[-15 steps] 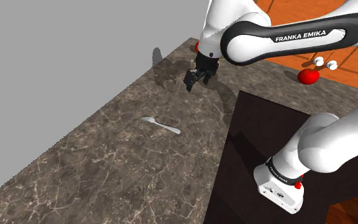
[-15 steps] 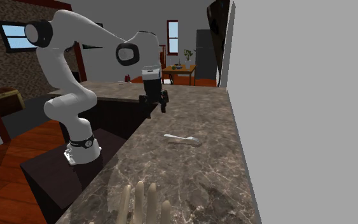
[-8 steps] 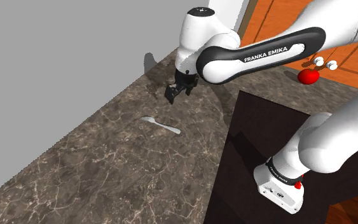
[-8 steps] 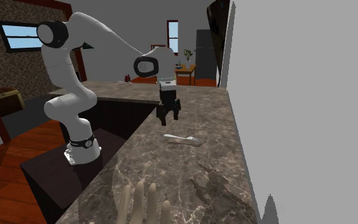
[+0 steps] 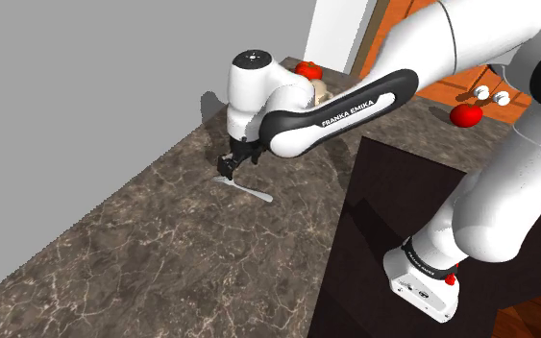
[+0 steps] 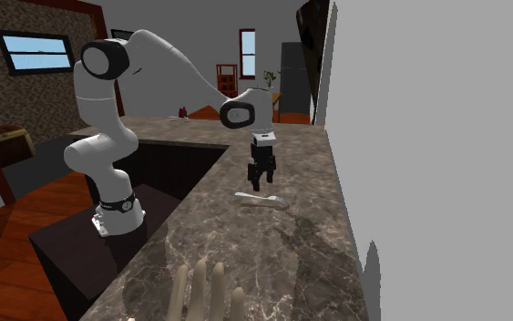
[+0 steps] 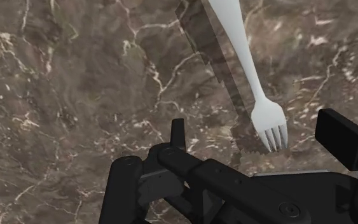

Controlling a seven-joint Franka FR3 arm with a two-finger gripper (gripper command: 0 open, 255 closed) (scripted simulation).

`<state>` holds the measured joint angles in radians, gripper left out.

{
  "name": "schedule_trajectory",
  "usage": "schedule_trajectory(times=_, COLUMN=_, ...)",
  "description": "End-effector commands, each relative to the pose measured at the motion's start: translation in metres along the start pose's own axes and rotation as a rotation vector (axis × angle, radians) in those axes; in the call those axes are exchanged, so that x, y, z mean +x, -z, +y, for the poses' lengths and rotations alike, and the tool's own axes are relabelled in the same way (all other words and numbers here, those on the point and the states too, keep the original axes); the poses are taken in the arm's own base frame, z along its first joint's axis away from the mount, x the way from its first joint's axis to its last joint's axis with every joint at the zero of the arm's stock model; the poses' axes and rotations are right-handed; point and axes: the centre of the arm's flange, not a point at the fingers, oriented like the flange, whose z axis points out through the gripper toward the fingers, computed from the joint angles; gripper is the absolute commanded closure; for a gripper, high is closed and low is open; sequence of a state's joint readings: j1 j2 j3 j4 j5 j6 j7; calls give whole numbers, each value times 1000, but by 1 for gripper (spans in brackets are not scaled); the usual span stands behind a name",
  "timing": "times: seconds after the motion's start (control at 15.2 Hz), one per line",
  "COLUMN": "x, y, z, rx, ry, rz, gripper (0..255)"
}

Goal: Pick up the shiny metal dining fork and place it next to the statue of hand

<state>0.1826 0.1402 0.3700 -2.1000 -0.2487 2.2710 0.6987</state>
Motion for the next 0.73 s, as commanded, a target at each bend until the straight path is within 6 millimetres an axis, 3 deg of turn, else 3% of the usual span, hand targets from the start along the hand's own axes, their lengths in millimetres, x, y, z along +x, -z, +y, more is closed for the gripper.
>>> schedule_trajectory(times=0.0, x=4, y=-16, z=-25, rx=-4, ry=14, rz=0, gripper=0)
schedule_trajectory(times=0.66, x=6, y=-61, z=-31, rx=-5, ry=18, rz=-1, gripper=0)
